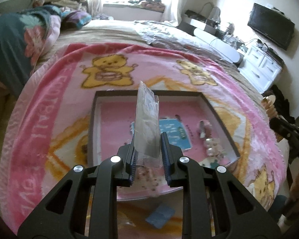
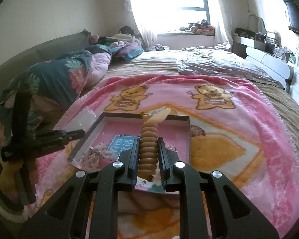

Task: Organize jewelry
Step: 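Lower the sleeve and beaded clip into the box and open both tools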

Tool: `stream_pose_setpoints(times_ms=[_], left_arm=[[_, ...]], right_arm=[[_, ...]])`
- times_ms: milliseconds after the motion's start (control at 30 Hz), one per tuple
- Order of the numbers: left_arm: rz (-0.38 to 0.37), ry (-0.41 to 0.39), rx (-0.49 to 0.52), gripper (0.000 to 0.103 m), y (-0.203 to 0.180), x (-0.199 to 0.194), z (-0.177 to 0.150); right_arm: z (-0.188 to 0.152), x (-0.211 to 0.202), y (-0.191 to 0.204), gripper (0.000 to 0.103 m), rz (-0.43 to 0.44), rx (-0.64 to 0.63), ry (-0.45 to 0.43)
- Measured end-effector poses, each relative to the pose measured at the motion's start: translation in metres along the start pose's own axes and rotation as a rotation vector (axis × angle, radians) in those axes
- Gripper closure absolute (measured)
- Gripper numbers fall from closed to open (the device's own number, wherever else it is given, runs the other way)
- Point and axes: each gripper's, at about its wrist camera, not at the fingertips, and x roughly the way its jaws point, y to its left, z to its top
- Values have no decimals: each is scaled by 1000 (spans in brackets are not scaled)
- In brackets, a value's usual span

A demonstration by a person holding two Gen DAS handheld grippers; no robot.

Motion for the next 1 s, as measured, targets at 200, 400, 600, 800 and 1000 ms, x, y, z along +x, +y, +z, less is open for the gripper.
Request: stream_pose_setpoints(times_ms=[200,400,600,800,1000], left_arm=[[23,30,-49,89,21,10,-5],[39,48,-69,88,32,20,-8],[48,69,-78,88,39,31,-11],[54,88,-75,88,39,41,-15],[58,104,-64,88,37,47,-18]], right_arm=[[8,29,10,86,23,-7,27],[4,63,15,86,41,9,87],[-10,94,20,86,26,5,161],[-25,117,23,86,5,-9,218],[-35,130,26,86,14,-1,257]])
